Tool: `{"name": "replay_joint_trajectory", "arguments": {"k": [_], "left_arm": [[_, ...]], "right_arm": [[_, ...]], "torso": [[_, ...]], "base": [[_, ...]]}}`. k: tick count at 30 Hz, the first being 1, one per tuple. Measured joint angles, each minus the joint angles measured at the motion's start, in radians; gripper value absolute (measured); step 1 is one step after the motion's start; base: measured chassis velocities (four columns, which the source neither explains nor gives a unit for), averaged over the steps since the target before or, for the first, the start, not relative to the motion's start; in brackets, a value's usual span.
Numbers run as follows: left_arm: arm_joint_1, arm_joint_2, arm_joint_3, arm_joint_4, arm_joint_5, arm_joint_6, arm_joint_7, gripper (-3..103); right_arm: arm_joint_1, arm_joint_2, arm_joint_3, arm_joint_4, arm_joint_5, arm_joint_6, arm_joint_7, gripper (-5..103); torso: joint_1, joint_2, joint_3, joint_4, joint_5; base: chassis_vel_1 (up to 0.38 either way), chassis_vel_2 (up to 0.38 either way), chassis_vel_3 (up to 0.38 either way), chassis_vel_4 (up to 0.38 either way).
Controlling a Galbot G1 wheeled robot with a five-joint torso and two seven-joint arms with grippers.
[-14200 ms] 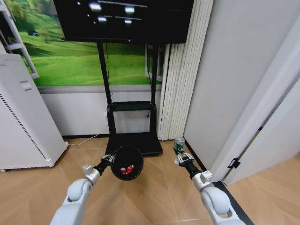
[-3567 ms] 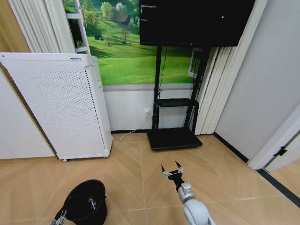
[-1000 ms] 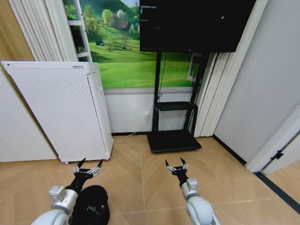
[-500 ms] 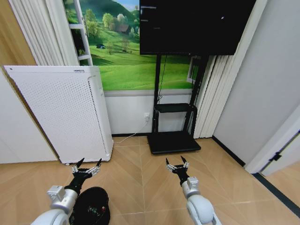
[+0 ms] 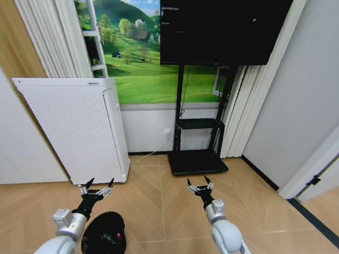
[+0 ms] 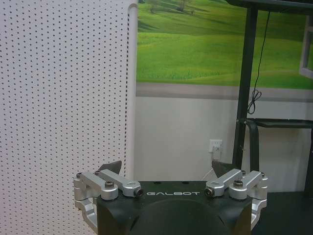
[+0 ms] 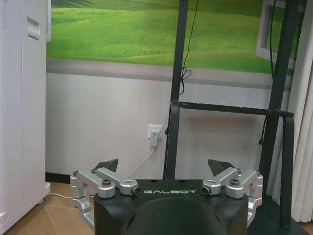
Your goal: Pick up the trash bin and place the garbage on the floor into it.
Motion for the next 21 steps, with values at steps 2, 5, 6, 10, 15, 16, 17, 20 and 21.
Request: {"name": "replay_joint_trajectory", "arguments": {"k": [2,5,6,10,15,16,17,20,21], "left_arm": [[0.001,0.0,-0.001,-0.001,0.003,-0.001,0.0,100],[0.001,0.0,-0.002,-0.001,0.012,-0.003,-0.002,100],[0.001,0.0,-0.002,-0.001,0.015,-0.004,-0.003,100],[0.002,-0.002,-0.001,-0.002,0.024,-0.004,-0.003,100],[0.003,-0.006,0.001,-0.005,0.032,-0.004,-0.004,100],[0.004,-0.007,0.002,-0.007,0.037,-0.004,-0.004,100],[0.004,-0.007,0.003,-0.008,0.037,-0.003,-0.004,100],[0.004,-0.008,0.003,-0.009,0.042,-0.002,-0.006,100],[0.004,-0.008,0.003,-0.01,0.043,-0.002,-0.006,100]], "right_arm": [[0.0,-0.001,0.0,0.0,0.0,0.002,0.0,100],[0.0,-0.003,0.004,-0.001,0.001,0.005,-0.001,100],[0.0,-0.004,0.005,-0.002,0.002,0.007,-0.001,100],[-0.001,-0.006,0.01,-0.003,0.003,0.011,-0.001,100],[-0.003,-0.008,0.014,-0.005,0.005,0.015,-0.002,100],[-0.003,-0.009,0.017,-0.006,0.007,0.017,-0.003,100],[-0.003,-0.009,0.018,-0.006,0.008,0.017,-0.004,100],[-0.004,-0.01,0.021,-0.006,0.011,0.018,-0.006,100],[-0.004,-0.012,0.022,-0.006,0.012,0.018,-0.007,100]], "torso": [[0.004,0.01,0.006,0.0001,0.0],[0.008,0.02,0.012,0.0003,0.0],[0.008,0.022,0.013,0.0002,0.0],[0.011,0.032,0.02,-0.0001,0.0],[0.016,0.046,0.029,0.0001,0.0],[0.019,0.053,0.034,0.0001,0.0],[0.02,0.058,0.037,0.0001,0.0],[0.024,0.068,0.044,0.0001,0.0],[0.026,0.075,0.048,0.0001,0.0]], "base": [[0.0,0.0,0.0,0.0],[0.0,0.0,0.0,0.0],[0.0,0.0,0.0,0.0],[0.0,0.0,0.0,0.0],[0.0,0.0,0.0,0.0],[0.0,0.0,0.0,0.0],[0.0,0.0,0.0,0.0],[0.0,0.0,0.0,0.0],[0.0,0.0,0.0,0.0]]}}
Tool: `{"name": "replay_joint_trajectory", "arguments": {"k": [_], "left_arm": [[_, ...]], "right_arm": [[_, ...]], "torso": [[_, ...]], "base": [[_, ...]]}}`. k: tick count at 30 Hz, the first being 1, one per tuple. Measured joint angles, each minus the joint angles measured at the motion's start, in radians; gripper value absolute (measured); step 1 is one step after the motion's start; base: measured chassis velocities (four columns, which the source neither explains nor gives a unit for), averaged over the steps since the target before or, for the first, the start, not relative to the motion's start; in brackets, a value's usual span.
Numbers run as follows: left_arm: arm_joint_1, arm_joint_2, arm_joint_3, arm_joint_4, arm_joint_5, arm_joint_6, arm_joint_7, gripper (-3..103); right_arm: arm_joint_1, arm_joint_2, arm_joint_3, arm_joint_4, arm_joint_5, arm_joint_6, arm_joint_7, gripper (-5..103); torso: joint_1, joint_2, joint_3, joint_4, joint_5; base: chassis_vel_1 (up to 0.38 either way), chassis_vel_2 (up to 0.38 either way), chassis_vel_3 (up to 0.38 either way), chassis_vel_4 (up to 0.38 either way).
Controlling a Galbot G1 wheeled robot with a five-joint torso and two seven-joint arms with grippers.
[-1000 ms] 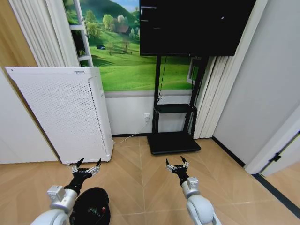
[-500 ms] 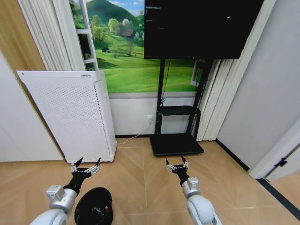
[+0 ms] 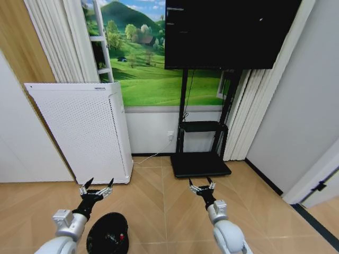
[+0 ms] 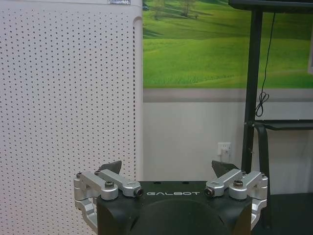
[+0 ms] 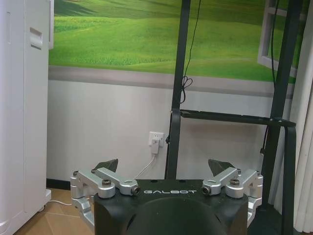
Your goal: Pick up the trash bin and place the garbage on the floor into it.
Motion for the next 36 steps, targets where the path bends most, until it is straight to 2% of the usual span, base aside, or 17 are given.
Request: {"name": "replay_joint_trajectory", "arguments": {"k": [36], "left_arm": [[0.007,-0.02,-0.002,-0.016,0.071,-0.012,0.017,100]], "right_arm": [[-0.02,-0.01,0.026,0.023,0.007,0.019,-0.019,100]], "torso": [[0.056,0.15,0.095,0.0,0.0]], "base": [[0.0,0.0,0.0,0.0]]}}
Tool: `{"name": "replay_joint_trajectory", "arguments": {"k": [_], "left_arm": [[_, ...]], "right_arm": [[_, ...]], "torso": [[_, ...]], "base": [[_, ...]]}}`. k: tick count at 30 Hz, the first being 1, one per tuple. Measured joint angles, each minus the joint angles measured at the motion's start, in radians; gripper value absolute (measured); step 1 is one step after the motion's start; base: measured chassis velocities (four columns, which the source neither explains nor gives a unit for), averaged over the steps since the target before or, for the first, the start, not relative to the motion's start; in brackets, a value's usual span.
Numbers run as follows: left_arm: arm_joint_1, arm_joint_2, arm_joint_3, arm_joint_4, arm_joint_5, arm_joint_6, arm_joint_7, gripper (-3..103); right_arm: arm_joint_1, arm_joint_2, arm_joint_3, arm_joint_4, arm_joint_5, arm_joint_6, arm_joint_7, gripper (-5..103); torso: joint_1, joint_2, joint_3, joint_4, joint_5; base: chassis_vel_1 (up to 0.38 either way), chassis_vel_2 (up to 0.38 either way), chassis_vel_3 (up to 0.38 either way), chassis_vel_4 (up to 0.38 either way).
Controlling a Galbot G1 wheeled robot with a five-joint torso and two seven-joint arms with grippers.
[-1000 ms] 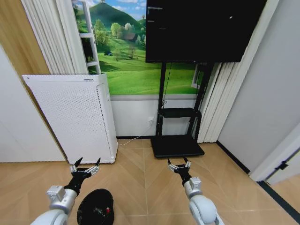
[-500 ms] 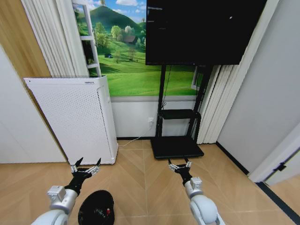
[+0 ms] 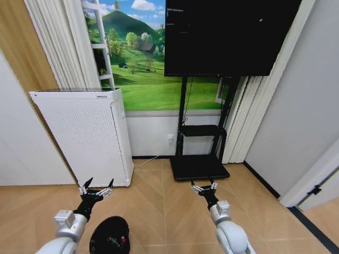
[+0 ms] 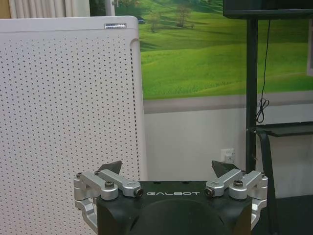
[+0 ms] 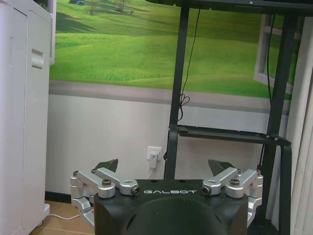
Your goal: Pick up the trash bin and place the garbage on the floor into it.
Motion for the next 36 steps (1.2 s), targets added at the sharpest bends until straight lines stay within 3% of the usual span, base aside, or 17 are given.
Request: {"name": "replay_joint_trajectory", "arguments": {"k": [21,36], "left_arm": [[0.016,-0.012,-0.003,-0.016,0.003,-0.003,0.029,100],[0.006,-0.019,0.004,0.003,0.005,-0.001,0.013,100]], "right_arm": [[-0.007,-0.008,0.01,0.002,0.007,0.006,-0.001,100],[0.003,-0.015,0.009,-0.022,0.016,0.014,-0.004,100]], "torso": [[0.037,0.093,0.056,0.0,0.0],[0.064,0.156,0.093,0.0,0.0]], "base": [[0.0,0.0,0.0,0.0],[0.0,0.0,0.0,0.0]]}}
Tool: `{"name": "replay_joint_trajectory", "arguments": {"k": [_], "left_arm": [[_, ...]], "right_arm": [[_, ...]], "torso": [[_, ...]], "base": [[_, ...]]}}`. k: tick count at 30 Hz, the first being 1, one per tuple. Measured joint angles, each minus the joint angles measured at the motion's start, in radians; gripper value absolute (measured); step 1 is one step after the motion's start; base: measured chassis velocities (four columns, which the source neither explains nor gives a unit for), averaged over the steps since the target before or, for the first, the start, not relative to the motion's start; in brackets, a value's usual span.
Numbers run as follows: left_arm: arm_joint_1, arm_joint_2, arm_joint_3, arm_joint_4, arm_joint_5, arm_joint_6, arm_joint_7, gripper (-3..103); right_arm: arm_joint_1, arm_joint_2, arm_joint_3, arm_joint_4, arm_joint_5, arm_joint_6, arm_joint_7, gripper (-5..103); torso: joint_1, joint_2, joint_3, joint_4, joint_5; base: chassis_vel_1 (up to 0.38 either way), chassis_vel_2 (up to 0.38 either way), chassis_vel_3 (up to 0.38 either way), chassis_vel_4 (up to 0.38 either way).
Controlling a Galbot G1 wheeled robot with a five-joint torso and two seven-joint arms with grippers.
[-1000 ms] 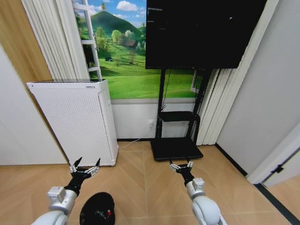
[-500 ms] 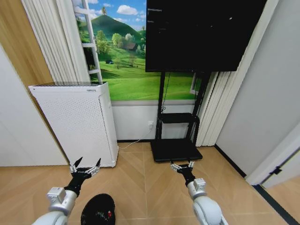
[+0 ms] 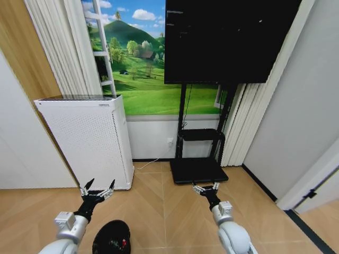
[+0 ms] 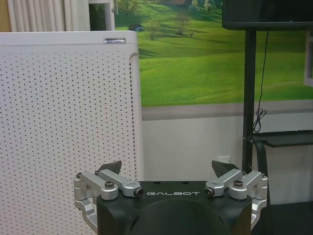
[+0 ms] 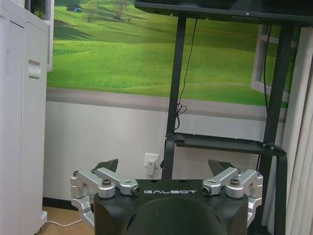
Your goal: Pick up the trash bin and place the garbage on the floor into it.
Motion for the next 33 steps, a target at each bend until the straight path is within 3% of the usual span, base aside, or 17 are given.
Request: {"name": "replay_joint_trajectory", "arguments": {"k": [26,33], "left_arm": [[0.0,0.005,-0.001,-0.003,0.0,0.005,-0.012,100],[0.002,0.002,-0.002,-0.003,-0.008,-0.006,-0.018,100]], "right_arm": [[0.005,-0.002,0.005,-0.003,0.016,0.0,-0.002,100],[0.0,0.003,0.001,0.008,0.02,-0.002,-0.001,100]], "torso": [[0.048,0.114,0.066,0.0,0.0],[0.051,0.121,0.071,0.0,0.0]], "base": [[0.0,0.0,0.0,0.0],[0.0,0.0,0.0,0.0]]}}
